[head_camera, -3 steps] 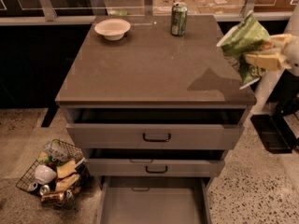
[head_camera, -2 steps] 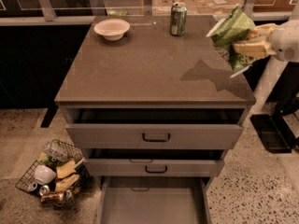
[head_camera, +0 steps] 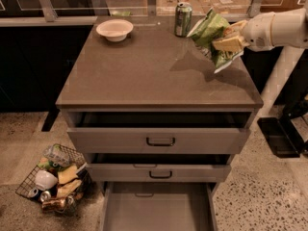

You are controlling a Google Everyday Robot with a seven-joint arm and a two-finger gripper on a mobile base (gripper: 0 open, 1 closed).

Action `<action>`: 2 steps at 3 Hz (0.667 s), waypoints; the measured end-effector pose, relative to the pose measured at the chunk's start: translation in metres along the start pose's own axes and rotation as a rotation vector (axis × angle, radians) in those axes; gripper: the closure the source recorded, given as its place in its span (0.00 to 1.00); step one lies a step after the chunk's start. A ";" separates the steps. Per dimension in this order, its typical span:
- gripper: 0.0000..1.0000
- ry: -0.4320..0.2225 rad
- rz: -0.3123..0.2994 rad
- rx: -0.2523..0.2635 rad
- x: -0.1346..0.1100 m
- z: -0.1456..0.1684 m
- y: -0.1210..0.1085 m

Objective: Pick green jalapeno chip bag from bottom drawer and place on counter

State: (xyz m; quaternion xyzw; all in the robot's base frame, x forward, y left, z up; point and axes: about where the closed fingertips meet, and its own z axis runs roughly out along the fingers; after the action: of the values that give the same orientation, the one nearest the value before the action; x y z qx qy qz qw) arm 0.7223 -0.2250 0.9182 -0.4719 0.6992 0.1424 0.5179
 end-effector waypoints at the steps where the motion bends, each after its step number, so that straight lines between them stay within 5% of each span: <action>1: 1.00 0.012 -0.021 -0.056 -0.014 0.041 -0.004; 2: 1.00 0.007 -0.055 -0.112 -0.034 0.077 -0.003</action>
Offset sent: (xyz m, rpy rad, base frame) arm 0.0886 0.1083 0.0143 -0.0571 0.0183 0.2005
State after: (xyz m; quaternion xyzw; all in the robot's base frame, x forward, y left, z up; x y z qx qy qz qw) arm 0.7706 -0.1553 0.9157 -0.5195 0.6788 0.1655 0.4919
